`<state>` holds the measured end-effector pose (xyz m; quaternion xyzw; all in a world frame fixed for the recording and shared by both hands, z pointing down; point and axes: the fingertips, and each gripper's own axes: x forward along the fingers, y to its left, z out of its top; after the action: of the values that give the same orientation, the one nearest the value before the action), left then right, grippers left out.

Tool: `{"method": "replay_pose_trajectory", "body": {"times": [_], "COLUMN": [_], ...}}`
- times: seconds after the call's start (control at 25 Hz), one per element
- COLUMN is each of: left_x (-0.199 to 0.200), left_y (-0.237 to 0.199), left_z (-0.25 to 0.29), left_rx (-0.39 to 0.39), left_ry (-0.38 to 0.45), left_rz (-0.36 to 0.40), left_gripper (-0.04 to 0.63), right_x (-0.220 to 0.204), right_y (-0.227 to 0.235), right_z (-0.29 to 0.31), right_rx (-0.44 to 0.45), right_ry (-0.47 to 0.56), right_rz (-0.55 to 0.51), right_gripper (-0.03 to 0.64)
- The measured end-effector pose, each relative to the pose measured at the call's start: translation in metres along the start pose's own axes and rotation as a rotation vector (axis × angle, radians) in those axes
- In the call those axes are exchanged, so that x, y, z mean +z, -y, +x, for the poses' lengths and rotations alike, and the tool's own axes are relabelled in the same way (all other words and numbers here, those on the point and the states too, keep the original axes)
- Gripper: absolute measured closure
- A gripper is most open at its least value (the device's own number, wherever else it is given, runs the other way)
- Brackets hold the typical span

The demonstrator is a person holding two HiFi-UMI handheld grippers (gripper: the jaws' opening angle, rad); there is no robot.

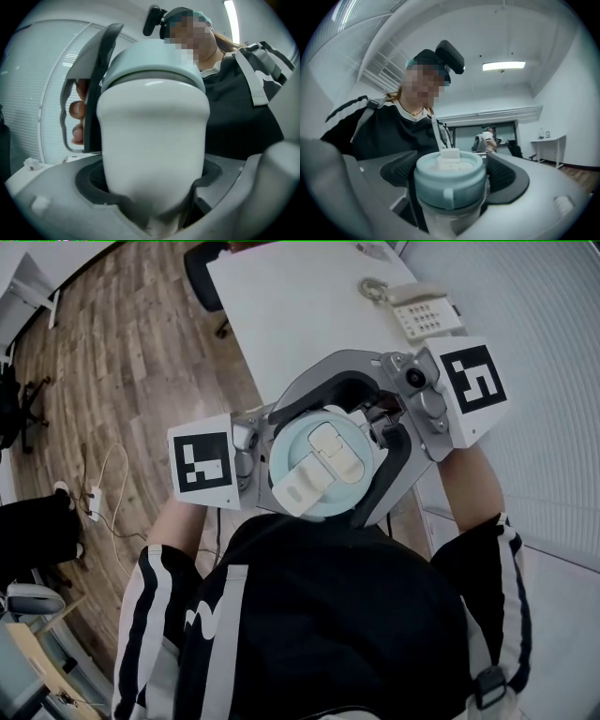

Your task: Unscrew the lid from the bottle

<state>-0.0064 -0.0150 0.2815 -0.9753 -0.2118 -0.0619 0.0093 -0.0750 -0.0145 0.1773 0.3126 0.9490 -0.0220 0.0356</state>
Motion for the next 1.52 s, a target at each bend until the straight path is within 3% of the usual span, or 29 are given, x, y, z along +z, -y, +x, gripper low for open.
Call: {"method": "replay_pose_trajectory", "body": {"times": [0.16,0.32,0.4,0.56,0.68,0.84,1.0,1.12,1.4,1.52], "left_x": [-0.01,-0.017,-0.017,-0.023,-0.029,-0.032,-0.036,-0.037,-0.026,-0.019], "left_y": [-0.031,-0.067,-0.084,-0.109,-0.117,-0.12,-0.12,-0.112,-0.066,-0.048], "left_z": [-0.022,-0.054,-0.071,-0.096,-0.104,-0.111,-0.104,-0.098,-0.075,-0.065], "left_rx": [0.179,0.435,0.568,0.792,0.875,0.951,0.97,0.903,0.509,0.391], "left_ry": [0.009,0.016,0.038,0.023,0.047,0.037,-0.012,-0.002,0.003,0.018], "left_rz": [-0.051,-0.063,-0.081,-0.076,-0.087,-0.058,-0.032,-0.035,-0.005,-0.014], "left_gripper": [0.14,0.14,0.14,0.14,0.14,0.14,0.14,0.138,0.138,0.138], "right_x": [0.008,0.011,0.008,0.001,-0.01,-0.012,-0.022,-0.024,-0.026,-0.021], "right_y": [0.031,0.068,0.076,0.094,0.113,0.131,0.136,0.132,0.104,0.088], "right_z": [-0.016,-0.05,-0.062,-0.047,-0.038,-0.042,-0.047,-0.042,-0.002,0.006], "right_rx": [-0.36,-0.892,-1.095,-1.25,-1.307,-1.419,-1.473,-1.417,-0.959,-0.814], "right_ry": [0.048,0.042,0.036,0.004,-0.009,-0.026,-0.068,-0.069,-0.162,-0.124], "right_rz": [-0.092,-0.036,-0.023,-0.158,-0.182,-0.17,-0.148,-0.126,-0.144,-0.123], "right_gripper": [0.163,0.188,0.201,0.198,0.158,0.158,0.163,0.156,0.156,0.156]}}
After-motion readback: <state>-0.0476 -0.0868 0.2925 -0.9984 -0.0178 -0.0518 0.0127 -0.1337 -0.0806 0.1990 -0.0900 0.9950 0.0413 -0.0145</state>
